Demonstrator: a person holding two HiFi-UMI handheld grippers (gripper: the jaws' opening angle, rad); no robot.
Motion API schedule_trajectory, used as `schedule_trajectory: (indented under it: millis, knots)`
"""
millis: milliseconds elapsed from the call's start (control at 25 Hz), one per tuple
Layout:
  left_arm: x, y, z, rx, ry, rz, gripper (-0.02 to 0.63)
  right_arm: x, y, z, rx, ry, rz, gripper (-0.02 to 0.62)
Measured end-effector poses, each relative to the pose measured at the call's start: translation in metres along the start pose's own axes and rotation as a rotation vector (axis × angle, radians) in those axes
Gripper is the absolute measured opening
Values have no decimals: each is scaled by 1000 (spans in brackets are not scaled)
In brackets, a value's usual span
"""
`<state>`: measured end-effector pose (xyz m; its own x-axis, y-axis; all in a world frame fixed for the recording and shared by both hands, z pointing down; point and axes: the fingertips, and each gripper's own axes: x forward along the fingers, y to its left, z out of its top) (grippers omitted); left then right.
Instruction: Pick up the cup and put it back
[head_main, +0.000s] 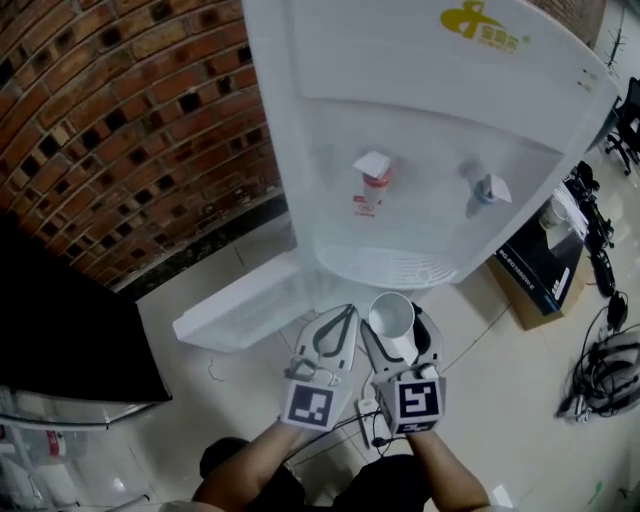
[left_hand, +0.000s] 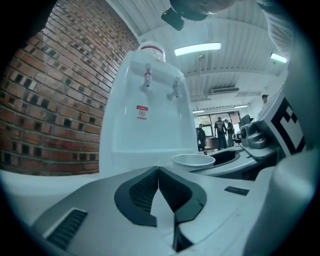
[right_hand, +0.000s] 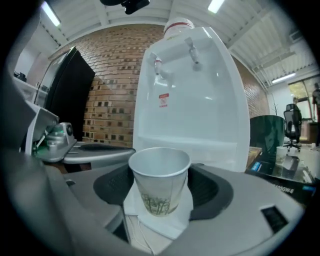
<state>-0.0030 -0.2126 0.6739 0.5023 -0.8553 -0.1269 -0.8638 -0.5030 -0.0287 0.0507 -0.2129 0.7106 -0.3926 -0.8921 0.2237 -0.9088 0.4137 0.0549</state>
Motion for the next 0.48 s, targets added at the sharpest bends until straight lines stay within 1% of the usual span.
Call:
schedule_trajectory:
  millis: [120, 280, 480]
  knots:
    - [-9, 2, 40, -20, -28, 17, 2, -13, 7, 39, -31, -3, -13, 344]
    - [-25, -1, 87, -42, 52, 34, 2, -33, 15, 93, -53, 33, -29, 344]
    - [-41, -10, 169, -38, 38, 42, 2, -69, 22, 160, -50, 35, -45, 343]
